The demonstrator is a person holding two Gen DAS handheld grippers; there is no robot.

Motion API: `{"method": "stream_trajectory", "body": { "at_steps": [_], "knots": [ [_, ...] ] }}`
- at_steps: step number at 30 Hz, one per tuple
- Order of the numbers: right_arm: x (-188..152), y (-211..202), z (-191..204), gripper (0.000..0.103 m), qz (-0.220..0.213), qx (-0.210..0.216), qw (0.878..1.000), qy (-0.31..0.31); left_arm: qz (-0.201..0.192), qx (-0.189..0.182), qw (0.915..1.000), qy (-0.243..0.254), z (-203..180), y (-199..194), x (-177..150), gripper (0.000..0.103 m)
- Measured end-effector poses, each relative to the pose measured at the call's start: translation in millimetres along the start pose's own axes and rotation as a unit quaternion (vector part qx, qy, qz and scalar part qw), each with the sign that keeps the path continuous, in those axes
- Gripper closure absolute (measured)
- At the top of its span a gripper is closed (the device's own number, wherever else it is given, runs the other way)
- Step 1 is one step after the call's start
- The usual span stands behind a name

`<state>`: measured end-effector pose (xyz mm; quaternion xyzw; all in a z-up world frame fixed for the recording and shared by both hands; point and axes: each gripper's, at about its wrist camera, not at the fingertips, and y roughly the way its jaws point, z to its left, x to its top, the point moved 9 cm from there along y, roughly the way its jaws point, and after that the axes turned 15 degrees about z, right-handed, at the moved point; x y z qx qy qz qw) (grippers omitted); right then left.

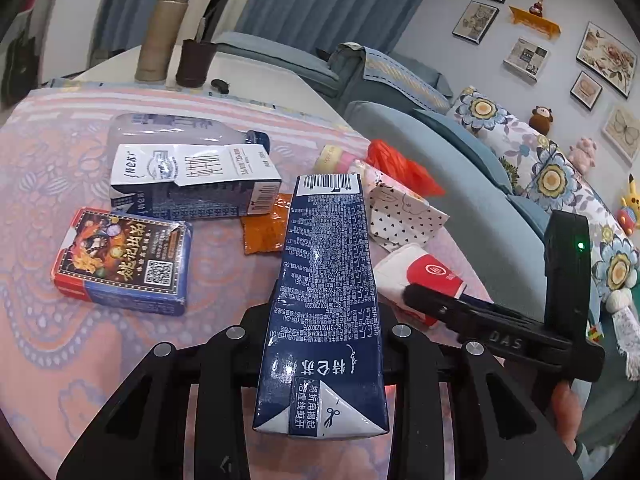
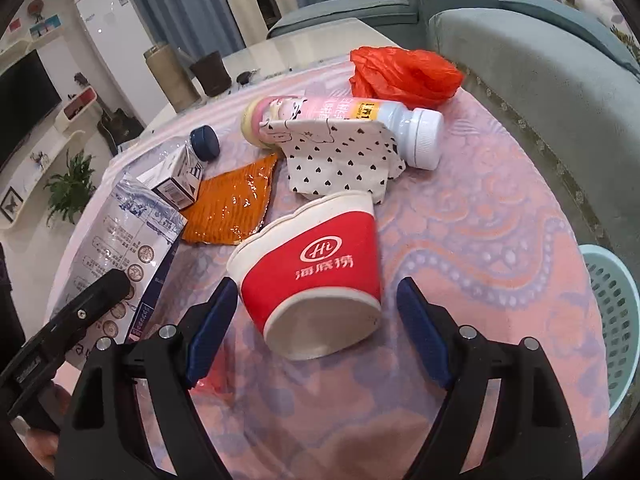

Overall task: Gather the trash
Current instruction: 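Grasp the blue milk carton with the left tool while the right tool grasps the red paper cup, then move both tools over the blue basket and release the carton and cup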

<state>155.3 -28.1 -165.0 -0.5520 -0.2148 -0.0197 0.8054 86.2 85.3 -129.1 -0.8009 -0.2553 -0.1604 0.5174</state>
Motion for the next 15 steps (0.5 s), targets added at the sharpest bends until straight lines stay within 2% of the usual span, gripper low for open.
{"method": "stream_trajectory", "body": {
  "at_steps": [1, 3, 9, 15],
  "knots": [
    [0.1, -1.0, 2.8, 0.039, -0.002, 0.008, 1.0, -0.005, 0.0, -0.002, 1.0, 0.002, -1.9, 0.3, -0.2, 0.073],
    [0.0, -2.6, 5.6, 0.039, -0.007, 0.009, 1.0, -0.01, -0.001, -0.002, 1.0, 0.004, -4.3, 0.8, -0.5, 0.073],
    [-3.5, -36.8, 7.1, 0.04, -0.063, -0.009, 0.998, -0.026, -0.015, -0.024, 0.9995, 0.014, -20.8, -5.1, 3.0, 0.073],
    [-3.3, -97.5, -28.2, 0.04, -0.123, -0.033, 0.992, 0.003, -0.034, -0.053, 0.9966, 0.053, -69.2, -18.1, 17.1, 0.073]
  ]
}}
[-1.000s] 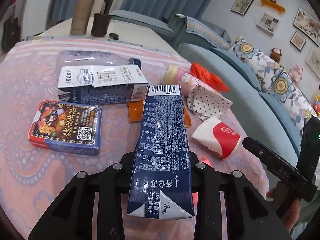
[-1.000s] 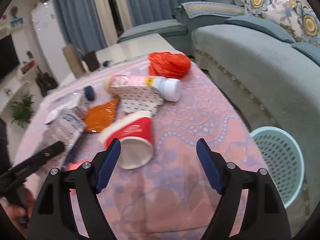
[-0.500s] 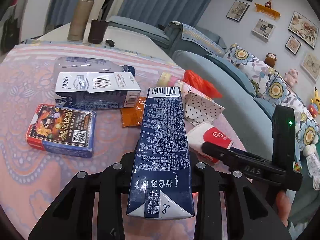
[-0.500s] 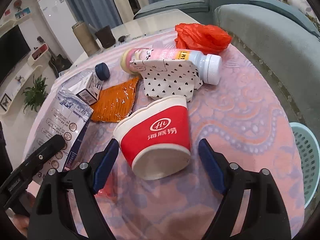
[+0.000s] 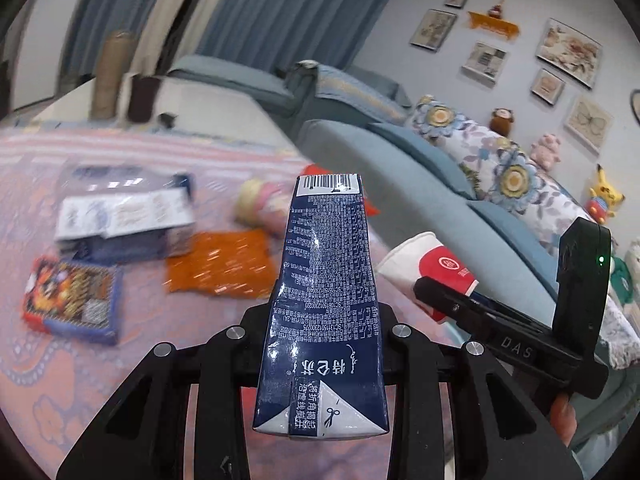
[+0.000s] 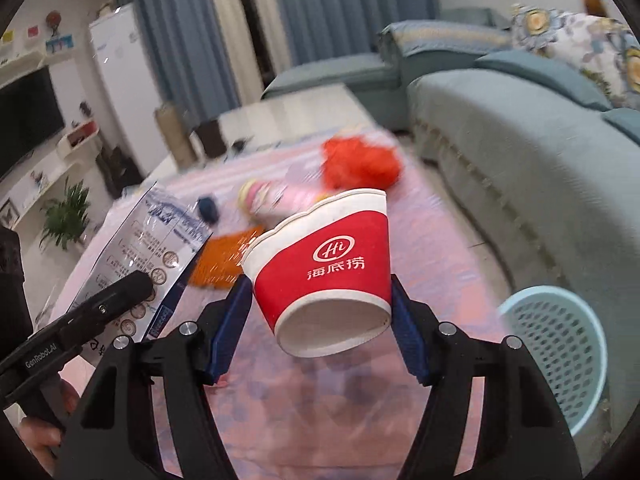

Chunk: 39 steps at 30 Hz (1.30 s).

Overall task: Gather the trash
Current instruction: 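Move both tools over the blue basket and release the carton and cup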

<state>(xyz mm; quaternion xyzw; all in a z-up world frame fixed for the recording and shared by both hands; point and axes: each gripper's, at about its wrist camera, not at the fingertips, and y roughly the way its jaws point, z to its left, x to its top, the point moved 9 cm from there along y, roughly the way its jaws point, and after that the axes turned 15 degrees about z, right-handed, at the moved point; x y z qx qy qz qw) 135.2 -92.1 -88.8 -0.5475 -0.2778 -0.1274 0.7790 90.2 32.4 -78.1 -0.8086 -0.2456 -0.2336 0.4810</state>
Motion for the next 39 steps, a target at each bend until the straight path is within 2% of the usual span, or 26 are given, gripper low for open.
{"method": "stream_trajectory", "body": {
  "at_steps": [2, 5, 8, 13, 16, 20, 28, 31, 33, 35, 39],
  "knots": [
    [5.4, -16.9, -17.8, 0.04, -0.018, -0.014, 1.0, 0.009, 0.0, -0.021, 0.9996, 0.017, -24.6, 3.0, 9.6, 0.073],
    [10.8, -48.4, -57.2, 0.04, -0.052, -0.061, 0.996, 0.025, 0.002, -0.038, 0.9978, 0.055, -66.8, 12.7, 22.8, 0.073],
    [7.7, -69.7, -101.4, 0.04, -0.068, -0.083, 0.993, 0.059, 0.01, -0.056, 0.9949, 0.083, -107.6, 28.4, 29.8, 0.073],
    [-13.0, -83.4, -168.3, 0.04, -0.069, -0.107, 0.985, 0.119, 0.039, -0.069, 0.9873, 0.137, -170.1, 70.9, 31.1, 0.073],
    [-30.2, -77.5, -204.8, 0.04, -0.055, -0.119, 0.979, 0.154, 0.068, -0.078, 0.9833, 0.15, -190.0, 102.0, 23.9, 0.073],
    [-61.7, -55.6, -251.8, 0.039, -0.011, -0.128, 0.972, 0.198, 0.12, -0.09, 0.9764, 0.155, -205.5, 150.1, 6.2, 0.073],
    [-117.3, -2.0, -298.3, 0.039, 0.079, -0.132, 0.952, 0.264, 0.228, -0.115, 0.956, 0.145, -207.7, 227.6, -49.4, 0.072],
    [-125.5, 4.0, -300.9, 0.038, 0.091, -0.133, 0.949, 0.271, 0.244, -0.114, 0.9505, 0.156, -211.7, 237.2, -59.1, 0.071],
    [-125.6, 4.5, -302.6, 0.038, 0.095, -0.135, 0.946, 0.278, 0.237, -0.113, 0.9524, 0.155, -209.8, 233.6, -55.4, 0.053],
    [-122.6, 5.0, -301.4, 0.037, 0.093, -0.13, 0.946, 0.281, 0.224, -0.113, 0.9559, 0.153, -206.9, 227.2, -49.4, 0.046],
    [-121.1, -2.0, -299.4, 0.037, 0.089, -0.133, 0.947, 0.278, 0.215, -0.118, 0.9583, 0.147, -203.4, 218.8, -41.8, 0.046]
  ]
}}
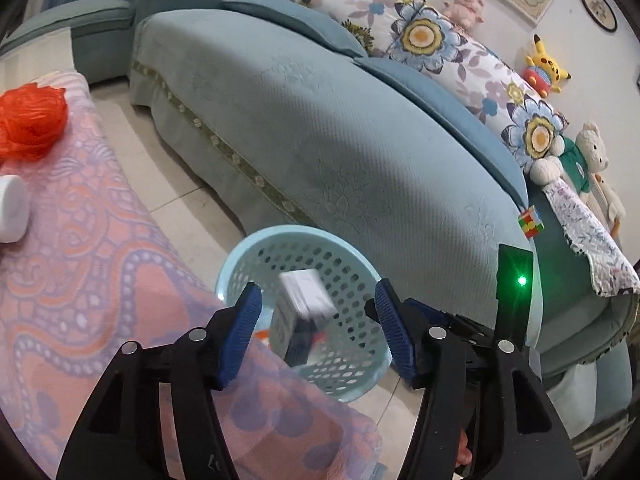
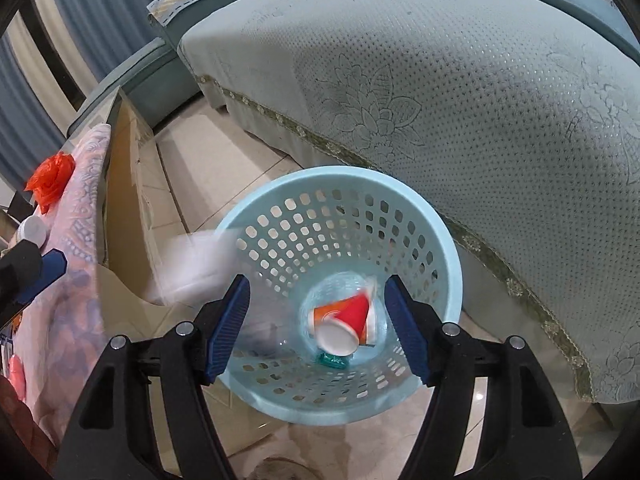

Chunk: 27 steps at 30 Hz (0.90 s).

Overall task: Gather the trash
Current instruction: 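Move both tools over the blue basket and release the carton and cup, then grasp the card box with the left tool while the right tool grasps the pink bag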

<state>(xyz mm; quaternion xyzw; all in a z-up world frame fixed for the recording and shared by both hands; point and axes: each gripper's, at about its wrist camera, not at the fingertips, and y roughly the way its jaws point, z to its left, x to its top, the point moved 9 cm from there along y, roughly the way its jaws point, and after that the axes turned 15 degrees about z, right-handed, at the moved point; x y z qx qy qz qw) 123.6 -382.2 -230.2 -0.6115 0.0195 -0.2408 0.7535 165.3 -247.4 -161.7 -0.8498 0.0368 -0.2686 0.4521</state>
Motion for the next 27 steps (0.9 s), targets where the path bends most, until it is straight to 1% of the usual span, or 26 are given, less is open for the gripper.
{"method": "stream_trajectory", "body": {
  "at_steps": [4, 6, 9, 12, 13, 15, 16, 17, 20, 21, 22, 24, 26, 27],
  "knots": [
    [0.2, -11.0, 9.7, 0.037, -0.015, -0.004, 1.0, -0.017, -0.011, -0.005, 0.9999, -0.01, 1.7, -12.0, 0.1, 0.046],
    [2.3, -25.3, 22.0, 0.037, -0.032, -0.005, 0.999, -0.035, -0.021, -0.004, 0.9997, -0.007, -2.0, -21.2, 1.0, 0.046],
    [5.1, -57.8, 49.0, 0.037, -0.069, 0.008, 0.996, -0.064, -0.046, 0.006, 0.9989, 0.001, -6.1, -47.1, 1.8, 0.046],
    [4.7, -92.1, 81.7, 0.037, -0.105, 0.021, 0.99, -0.097, -0.083, 0.012, 0.9965, -0.001, -5.2, -90.2, -0.9, 0.046],
    [3.0, -103.8, 94.5, 0.037, -0.117, 0.028, 0.987, -0.109, -0.101, 0.017, 0.9947, -0.002, -3.3, -110.4, -3.3, 0.046],
    [-4.8, -127.8, 125.1, 0.037, -0.139, 0.05, 0.979, -0.14, -0.136, 0.029, 0.9903, -0.011, 4.9, -151.8, -11.7, 0.043],
    [-10.5, -137.6, 141.1, 0.037, -0.147, 0.062, 0.975, -0.157, -0.147, 0.034, 0.9884, -0.016, 9.4, -165.8, -15.8, 0.042],
    [-15.5, -143.8, 153.1, 0.037, -0.151, 0.07, 0.971, -0.169, -0.162, 0.042, 0.9856, -0.026, 16.9, -184.2, -22.5, 0.041],
    [-42.6, -160.5, 207.7, 0.037, -0.159, 0.105, 0.955, -0.227, -0.194, 0.071, 0.9766, -0.058, 44.7, -232.1, -44.4, 0.038],
    [-52.1, -161.4, 221.3, 0.037, -0.157, 0.114, 0.951, -0.242, -0.204, 0.095, 0.9715, -0.075, 61.8, -250.5, -57.6, 0.036],
    [-60.8, -161.6, 234.3, 0.037, -0.154, 0.124, 0.946, -0.257, -0.208, 0.11, 0.9681, -0.086, 71.8, -260.6, -65.0, 0.035],
    [-81.5, -155.6, 264.3, 0.037, -0.136, 0.143, 0.937, -0.289, -0.216, 0.144, 0.9586, -0.117, 99.2, -281.7, -85.8, 0.029],
    [-99.7, -145.2, 286.8, 0.037, -0.122, 0.146, 0.93, -0.314, -0.22, 0.201, 0.9424, -0.153, 134.0, -305.4, -113.3, 0.026],
    [-111.0, -136.7, 299.9, 0.037, -0.11, 0.149, 0.926, -0.328, -0.221, 0.223, 0.9334, -0.173, 151.0, -315.5, -128.0, 0.021]
  ]
}}
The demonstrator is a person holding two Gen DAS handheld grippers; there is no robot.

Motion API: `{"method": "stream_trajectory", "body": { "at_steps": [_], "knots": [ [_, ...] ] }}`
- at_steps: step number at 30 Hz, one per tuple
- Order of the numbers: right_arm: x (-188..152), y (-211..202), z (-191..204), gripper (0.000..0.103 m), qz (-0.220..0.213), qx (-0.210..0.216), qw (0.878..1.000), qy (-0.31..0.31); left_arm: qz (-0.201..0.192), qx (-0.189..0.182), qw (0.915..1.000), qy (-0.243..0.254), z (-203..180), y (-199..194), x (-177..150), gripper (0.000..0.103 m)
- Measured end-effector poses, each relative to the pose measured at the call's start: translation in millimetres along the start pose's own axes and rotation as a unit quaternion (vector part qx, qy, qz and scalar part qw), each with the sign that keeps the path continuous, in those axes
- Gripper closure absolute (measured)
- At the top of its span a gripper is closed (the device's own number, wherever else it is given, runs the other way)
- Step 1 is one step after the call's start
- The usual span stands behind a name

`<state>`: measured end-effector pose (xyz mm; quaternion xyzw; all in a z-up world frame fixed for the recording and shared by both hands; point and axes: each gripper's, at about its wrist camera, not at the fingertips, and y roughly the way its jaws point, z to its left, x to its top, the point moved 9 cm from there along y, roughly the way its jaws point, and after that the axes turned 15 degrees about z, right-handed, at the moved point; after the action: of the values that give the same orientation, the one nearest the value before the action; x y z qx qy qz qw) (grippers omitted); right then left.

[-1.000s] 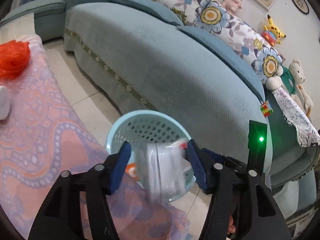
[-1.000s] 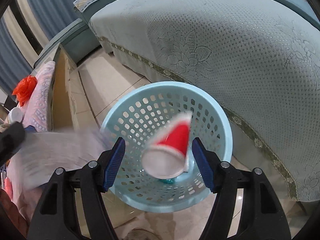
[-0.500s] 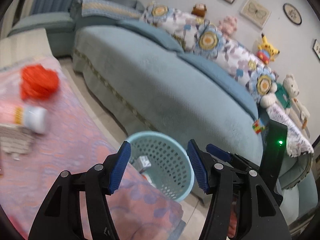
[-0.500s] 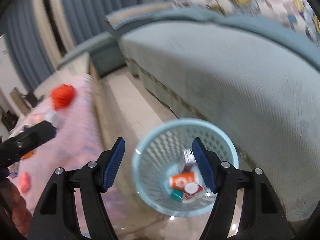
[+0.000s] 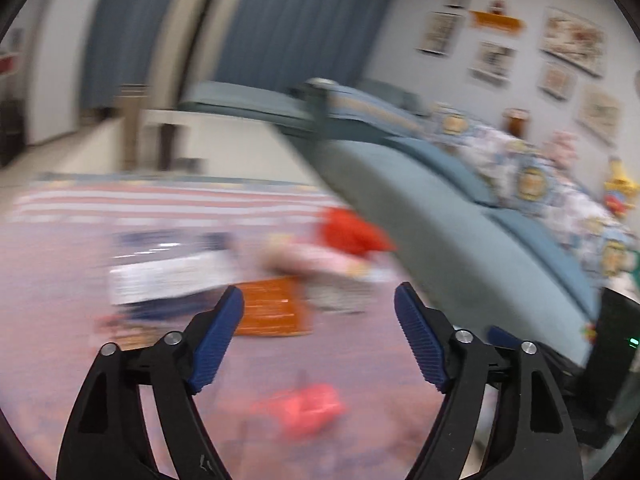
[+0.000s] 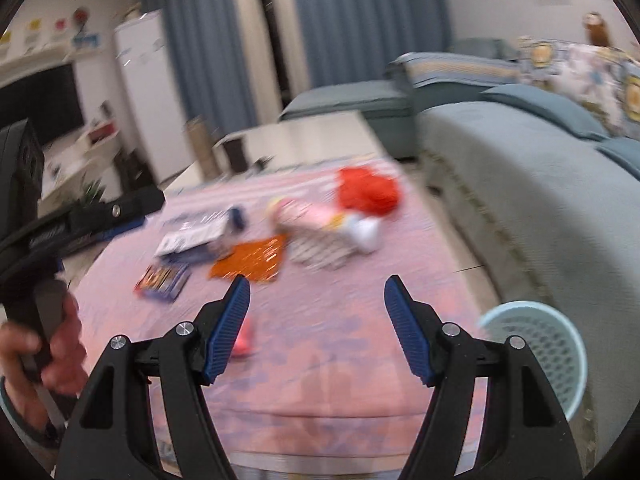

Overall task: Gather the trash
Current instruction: 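Grasp the card box with the left tool while the right tool grasps the pink bag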

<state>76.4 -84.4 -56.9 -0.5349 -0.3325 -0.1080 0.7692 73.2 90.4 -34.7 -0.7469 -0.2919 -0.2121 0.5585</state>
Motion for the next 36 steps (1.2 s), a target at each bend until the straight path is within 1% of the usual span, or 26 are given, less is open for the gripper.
{"method": "stream_trajectory", "body": {
  "at_steps": [1, 3, 6, 9, 10, 13, 14, 16, 17, 18, 19, 20, 21, 22, 24, 25, 27, 29, 30, 31, 32, 33, 35, 36],
  "knots": [
    [-3.0, 8.8, 12.2, 0.037, 0.008, 0.007, 1.0, -0.009, 0.0, 0.018, 0.9998, -0.013, 19.8, -3.0, -3.5, 0.02],
    [-10.6, 26.6, 35.8, 0.037, 0.027, 0.023, 0.999, -0.03, 0.004, 0.036, 0.9988, -0.034, 46.8, -3.5, -9.6, 0.02],
    [-23.8, 52.0, 60.3, 0.037, 0.06, 0.038, 0.996, -0.055, 0.037, 0.068, 0.9947, -0.068, 96.3, 6.8, -22.9, 0.02],
    [-38.2, 73.0, 76.8, 0.037, 0.097, 0.047, 0.991, -0.073, 0.056, 0.086, 0.9907, -0.088, 126.6, 17.3, -32.2, 0.02],
    [-42.4, 78.8, 81.1, 0.037, 0.106, 0.047, 0.99, -0.076, 0.062, 0.092, 0.989, -0.097, 137.7, 22.5, -34.6, 0.02],
    [-52.5, 89.7, 89.9, 0.037, 0.127, 0.048, 0.986, -0.093, 0.084, 0.093, 0.9853, -0.117, 155.6, 39.0, -40.6, 0.02],
    [-57.0, 91.6, 92.8, 0.037, 0.137, 0.05, 0.984, -0.101, 0.095, 0.086, 0.9842, -0.122, 160.5, 46.3, -41.9, 0.02],
    [-65.8, 94.6, 96.6, 0.038, 0.159, 0.066, 0.979, -0.107, 0.109, 0.067, 0.9834, -0.129, 162.5, 55.5, -44.1, 0.022],
    [-69.9, 95.5, 98.4, 0.042, 0.166, 0.073, 0.977, -0.109, 0.113, 0.061, 0.9833, -0.129, 161.7, 59.0, -44.5, 0.021],
    [-73.3, 97.2, 101.5, 0.042, 0.174, 0.08, 0.975, -0.114, 0.113, 0.065, 0.9844, -0.119, 158.8, 59.3, -43.1, 0.022],
    [-74.6, 99.9, 103.9, 0.043, 0.178, 0.078, 0.974, -0.117, 0.119, 0.056, 0.9854, -0.108, 154.0, 61.9, -42.6, 0.023],
    [-74.5, 104.6, 105.0, 0.044, 0.183, 0.076, 0.974, -0.113, 0.123, 0.046, 0.9859, -0.103, 150.5, 65.8, -42.8, 0.026],
    [-75.0, 108.0, 105.0, 0.046, 0.188, 0.076, 0.973, -0.105, 0.127, 0.041, 0.986, -0.1, 147.2, 67.0, -44.3, 0.027],
    [-72.2, 110.5, 103.3, 0.047, 0.187, 0.077, 0.974, -0.097, 0.129, 0.046, 0.9861, -0.094, 144.3, 66.5, -47.0, 0.027],
    [-64.7, 112.6, 97.0, 0.048, 0.184, 0.081, 0.977, -0.071, 0.132, 0.031, 0.9869, -0.087, 136.8, 65.7, -52.2, 0.032],
    [-61.0, 114.5, 90.0, 0.048, 0.183, 0.075, 0.979, -0.054, 0.133, 0.015, 0.9873, -0.085, 131.4, 64.2, -55.7, 0.034],
    [-55.2, 116.8, 81.2, 0.048, 0.181, 0.087, 0.979, -0.029, 0.138, -0.023, 0.987, -0.078, 116.5, 62.7, -62.8, 0.037],
    [-49.2, 119.5, 75.6, 0.048, 0.177, 0.09, 0.98, -0.012, 0.148, -0.087, 0.9831, -0.064, 93.5, 59.4, -71.3, 0.038],
    [-44.8, 122.6, 72.2, 0.048, 0.175, 0.082, 0.981, -0.007, 0.15, -0.103, 0.9817, -0.058, 86.1, 58.6, -73.4, 0.038],
    [-41.2, 125.0, 70.8, 0.048, 0.173, 0.076, 0.982, -0.007, 0.151, -0.122, 0.9801, -0.041, 73.4, 55.1, -77.9, 0.038],
    [-37.7, 128.7, 71.0, 0.048, 0.173, 0.07, 0.982, -0.008, 0.151, -0.125, 0.9802, -0.028, 65.7, 53.5, -80.7, 0.038],
    [-34.3, 132.5, 72.3, 0.048, 0.173, 0.065, 0.983, -0.009, 0.149, -0.118, 0.9816, -0.017, 61.6, 51.1, -82.6, 0.038],
    [-26.7, 138.5, 74.4, 0.048, 0.167, 0.053, 0.985, -0.007, 0.148, -0.088, 0.985, -0.007, 64.2, 47.7, -83.6, 0.038],
    [-23.8, 142.4, 74.9, 0.047, 0.166, 0.047, 0.985, -0.004, 0.14, -0.064, 0.9881, -0.01, 72.1, 45.5, -80.5, 0.038]
  ]
}}
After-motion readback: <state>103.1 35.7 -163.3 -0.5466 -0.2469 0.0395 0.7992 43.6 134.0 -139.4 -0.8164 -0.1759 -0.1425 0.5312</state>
